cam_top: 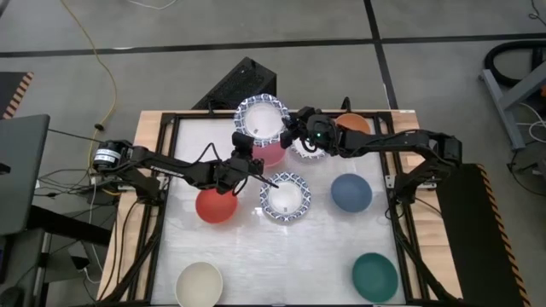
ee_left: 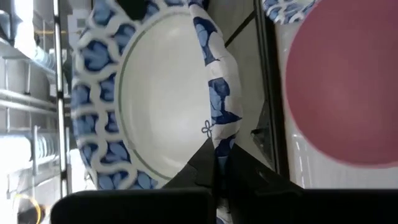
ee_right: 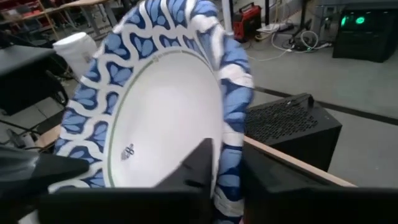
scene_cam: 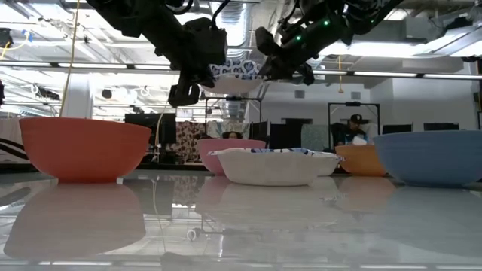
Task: Nest bowls inside each other
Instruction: Stack the top left white paper bowl into the top right white paper bowl
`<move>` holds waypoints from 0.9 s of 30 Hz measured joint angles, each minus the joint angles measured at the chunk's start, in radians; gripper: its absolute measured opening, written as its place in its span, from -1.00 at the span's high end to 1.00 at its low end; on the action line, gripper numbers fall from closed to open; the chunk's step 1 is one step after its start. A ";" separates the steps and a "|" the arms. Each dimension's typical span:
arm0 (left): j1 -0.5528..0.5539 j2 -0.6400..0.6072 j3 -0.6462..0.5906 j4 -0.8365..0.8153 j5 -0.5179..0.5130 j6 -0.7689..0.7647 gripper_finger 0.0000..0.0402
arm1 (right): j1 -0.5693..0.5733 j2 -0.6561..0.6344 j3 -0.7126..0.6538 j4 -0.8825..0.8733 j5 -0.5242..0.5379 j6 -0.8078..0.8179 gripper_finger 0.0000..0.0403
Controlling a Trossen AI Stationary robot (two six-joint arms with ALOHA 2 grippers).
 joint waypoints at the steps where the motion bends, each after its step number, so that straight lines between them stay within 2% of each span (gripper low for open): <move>1: 0.000 0.000 0.000 0.000 0.016 0.000 0.97 | -0.001 0.000 0.000 0.000 -0.014 0.000 0.84; 3: 0.000 0.000 0.000 -0.008 0.055 -0.001 0.91 | -0.001 0.000 0.000 -0.004 -0.025 -0.004 0.94; 7: -0.003 0.000 0.000 -0.010 0.093 -0.029 0.74 | -0.002 0.001 0.000 -0.023 -0.033 0.013 0.94; 13: -0.003 0.000 0.000 -0.010 0.051 -0.125 0.38 | -0.022 0.001 0.000 -0.054 -0.047 0.024 0.97; 17: -0.013 -0.001 0.000 -0.002 0.023 -0.219 0.13 | -0.087 0.001 0.000 -0.069 -0.102 0.056 0.97; 20: -0.029 -0.006 0.000 0.064 0.027 -0.271 -0.01 | -0.149 0.001 0.000 -0.100 -0.173 0.108 0.97; 24: -0.056 -0.007 0.000 0.190 0.022 -0.341 -0.12 | -0.213 0.000 0.000 -0.186 -0.206 0.128 0.97; 27: -0.091 -0.027 0.000 0.223 0.020 -0.418 -0.15 | -0.260 -0.006 -0.005 -0.304 -0.234 0.131 0.98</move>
